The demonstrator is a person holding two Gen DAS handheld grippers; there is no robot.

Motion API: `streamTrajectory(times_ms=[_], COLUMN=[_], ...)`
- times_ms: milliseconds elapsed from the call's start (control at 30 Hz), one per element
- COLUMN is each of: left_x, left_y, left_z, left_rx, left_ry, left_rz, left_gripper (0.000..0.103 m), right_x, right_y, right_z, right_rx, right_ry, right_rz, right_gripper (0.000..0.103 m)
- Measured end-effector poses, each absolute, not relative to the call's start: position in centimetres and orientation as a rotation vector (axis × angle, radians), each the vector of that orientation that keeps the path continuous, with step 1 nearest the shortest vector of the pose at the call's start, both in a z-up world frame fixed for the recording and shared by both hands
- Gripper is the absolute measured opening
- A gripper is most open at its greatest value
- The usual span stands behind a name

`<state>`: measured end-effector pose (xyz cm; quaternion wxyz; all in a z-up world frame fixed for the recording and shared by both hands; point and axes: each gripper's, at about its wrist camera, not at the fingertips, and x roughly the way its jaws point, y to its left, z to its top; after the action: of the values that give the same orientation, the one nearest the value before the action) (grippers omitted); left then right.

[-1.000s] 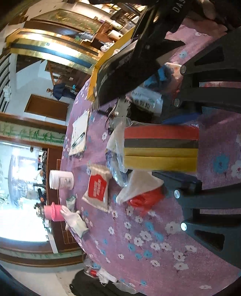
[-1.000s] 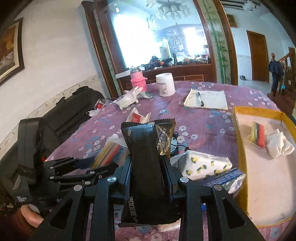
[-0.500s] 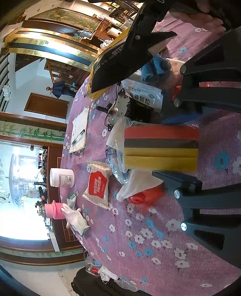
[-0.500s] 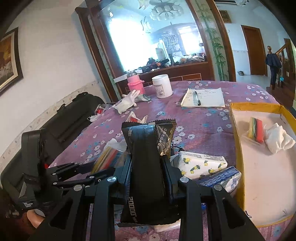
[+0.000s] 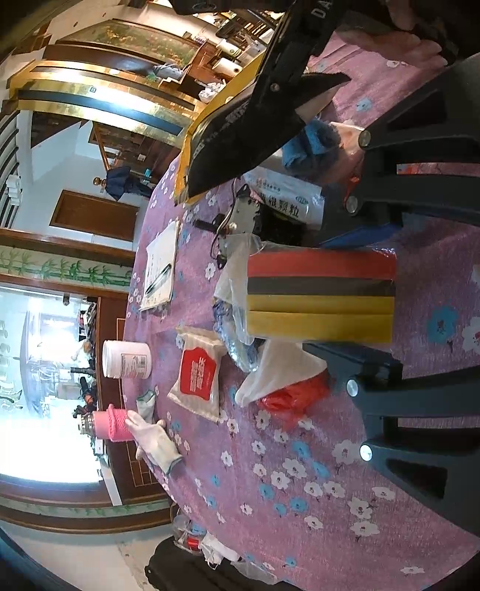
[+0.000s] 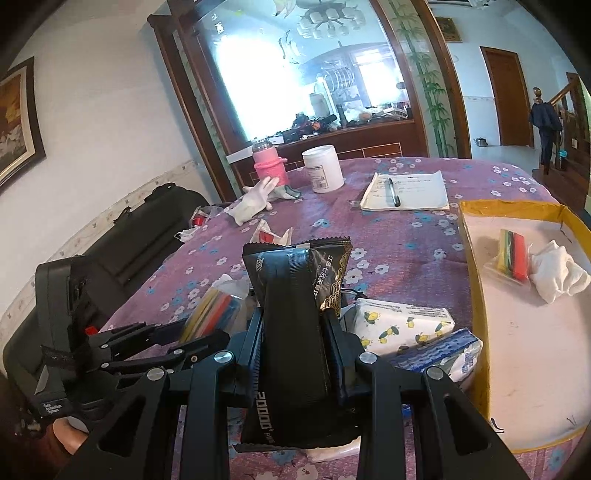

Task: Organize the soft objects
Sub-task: 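Lift the sponge bag with the left tool while the right tool holds the snack bag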

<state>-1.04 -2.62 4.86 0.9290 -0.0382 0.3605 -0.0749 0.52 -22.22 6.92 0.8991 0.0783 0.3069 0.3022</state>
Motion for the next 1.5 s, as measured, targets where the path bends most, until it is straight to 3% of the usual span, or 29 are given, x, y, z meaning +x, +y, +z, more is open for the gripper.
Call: streamTrajectory(times_ms=[1500], left_x=[-2.0], left_y=[-3.3], left_z=[5.9], left_rx=[-0.086], left_ry=[0.735], left_rz=[-0.162], left_gripper=[0.044], right_x=[1.5], right_y=[-26.6], right_z=[7.6], right_rx=[0.347], right_ry=[0.592], right_rz=[0.618], right_gripper=[0.033])
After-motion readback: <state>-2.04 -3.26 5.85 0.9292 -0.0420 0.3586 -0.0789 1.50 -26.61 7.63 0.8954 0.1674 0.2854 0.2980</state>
